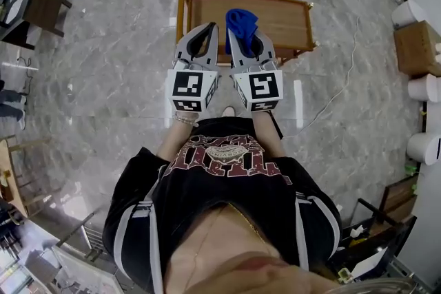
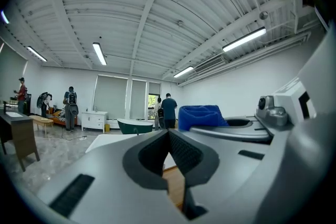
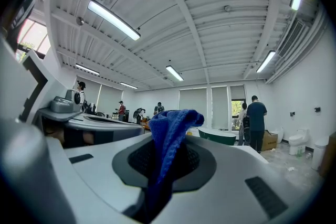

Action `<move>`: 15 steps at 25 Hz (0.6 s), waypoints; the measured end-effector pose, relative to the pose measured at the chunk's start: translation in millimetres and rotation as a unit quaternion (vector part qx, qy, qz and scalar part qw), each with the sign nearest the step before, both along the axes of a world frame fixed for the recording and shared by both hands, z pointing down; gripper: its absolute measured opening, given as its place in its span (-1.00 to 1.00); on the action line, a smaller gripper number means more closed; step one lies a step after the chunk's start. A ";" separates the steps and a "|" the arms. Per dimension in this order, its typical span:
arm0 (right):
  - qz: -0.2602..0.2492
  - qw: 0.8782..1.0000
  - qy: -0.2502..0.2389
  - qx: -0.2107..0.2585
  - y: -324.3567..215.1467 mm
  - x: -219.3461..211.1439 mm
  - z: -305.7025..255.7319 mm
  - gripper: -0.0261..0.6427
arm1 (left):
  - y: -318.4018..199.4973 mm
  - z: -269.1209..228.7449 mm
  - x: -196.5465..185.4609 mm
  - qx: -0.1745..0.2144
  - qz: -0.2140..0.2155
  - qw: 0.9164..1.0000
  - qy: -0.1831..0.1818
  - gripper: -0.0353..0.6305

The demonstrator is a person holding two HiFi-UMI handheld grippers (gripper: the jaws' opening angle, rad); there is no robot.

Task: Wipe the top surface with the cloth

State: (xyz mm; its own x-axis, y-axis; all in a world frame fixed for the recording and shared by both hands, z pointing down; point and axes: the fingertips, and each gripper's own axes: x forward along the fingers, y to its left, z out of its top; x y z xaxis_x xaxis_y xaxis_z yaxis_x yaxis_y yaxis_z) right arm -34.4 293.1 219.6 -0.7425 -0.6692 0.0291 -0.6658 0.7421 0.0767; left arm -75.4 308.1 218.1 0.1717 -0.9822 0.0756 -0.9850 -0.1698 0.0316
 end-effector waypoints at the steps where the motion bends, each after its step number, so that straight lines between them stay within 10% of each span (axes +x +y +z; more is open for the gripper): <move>1: -0.003 1.000 0.000 -0.002 -2.6 1.1 2.6 -0.76 | -1.5 2.2 0.9 -0.001 -0.004 1.000 0.000 -0.75; 15: -0.020 1.000 0.001 -0.016 -36.7 -15.0 16.1 -0.76 | -35.0 16.9 -18.3 -0.015 -0.027 0.999 0.008 -0.75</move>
State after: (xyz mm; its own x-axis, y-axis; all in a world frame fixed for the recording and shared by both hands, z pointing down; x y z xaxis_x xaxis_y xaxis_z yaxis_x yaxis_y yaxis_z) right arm -49.4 256.4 235.7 -0.7680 -0.6383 0.0522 -0.6361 0.7697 0.0543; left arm -93.7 273.0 235.0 0.1194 -0.9874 0.1038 -0.9921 -0.1145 0.0519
